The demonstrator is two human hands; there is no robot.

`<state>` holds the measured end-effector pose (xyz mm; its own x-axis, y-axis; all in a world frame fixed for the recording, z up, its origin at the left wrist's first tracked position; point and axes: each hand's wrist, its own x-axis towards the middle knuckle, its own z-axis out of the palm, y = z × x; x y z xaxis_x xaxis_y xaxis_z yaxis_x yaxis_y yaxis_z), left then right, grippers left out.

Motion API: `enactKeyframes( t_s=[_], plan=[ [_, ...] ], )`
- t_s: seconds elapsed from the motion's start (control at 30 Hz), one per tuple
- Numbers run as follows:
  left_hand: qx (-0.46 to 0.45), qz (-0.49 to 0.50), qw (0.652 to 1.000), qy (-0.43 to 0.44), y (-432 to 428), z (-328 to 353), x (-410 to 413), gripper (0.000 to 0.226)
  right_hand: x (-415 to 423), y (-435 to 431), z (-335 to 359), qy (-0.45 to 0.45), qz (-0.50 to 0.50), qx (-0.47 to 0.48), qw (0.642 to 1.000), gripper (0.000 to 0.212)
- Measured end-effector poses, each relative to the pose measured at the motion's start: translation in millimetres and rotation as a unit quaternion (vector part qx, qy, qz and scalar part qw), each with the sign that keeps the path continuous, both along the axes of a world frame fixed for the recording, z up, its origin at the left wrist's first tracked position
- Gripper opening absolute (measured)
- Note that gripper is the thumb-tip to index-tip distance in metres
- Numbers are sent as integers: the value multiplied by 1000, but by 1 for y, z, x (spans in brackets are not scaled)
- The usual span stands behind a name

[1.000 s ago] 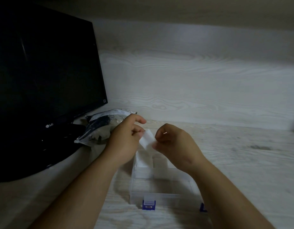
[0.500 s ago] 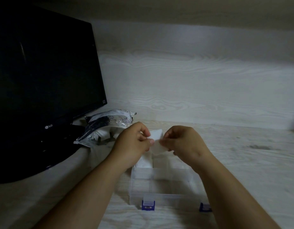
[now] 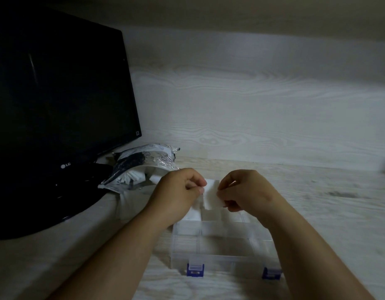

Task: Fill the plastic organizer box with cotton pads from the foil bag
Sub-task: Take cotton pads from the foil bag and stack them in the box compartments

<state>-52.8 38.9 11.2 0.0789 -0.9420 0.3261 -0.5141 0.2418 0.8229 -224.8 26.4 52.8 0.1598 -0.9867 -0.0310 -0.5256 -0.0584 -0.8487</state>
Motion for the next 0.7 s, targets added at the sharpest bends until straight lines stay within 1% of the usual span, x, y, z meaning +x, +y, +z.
enactKeyframes(
  t_s=[0.17, 0.33, 0.43, 0.57, 0.7],
  plan=[
    [5, 8, 1000, -23, 3, 3, -1, 20, -1, 0, -1, 18, 8, 13, 1000, 9],
    [29, 9, 994, -101, 5, 1, -4, 7, -1, 0, 0, 35, 16, 42, 998, 8],
    [36, 13, 989, -144, 6, 0, -6, 8, 1, -1, 0, 48, 21, 62, 997, 5],
    [39, 8, 979, -201, 8, 1, -9, 9, 4, -1, -2, 77, 30, 77, 994, 7],
    [52, 6, 972, -227, 7, -1, -10, 17, 7, -3, -4, 97, 31, 91, 991, 8]
  ],
)
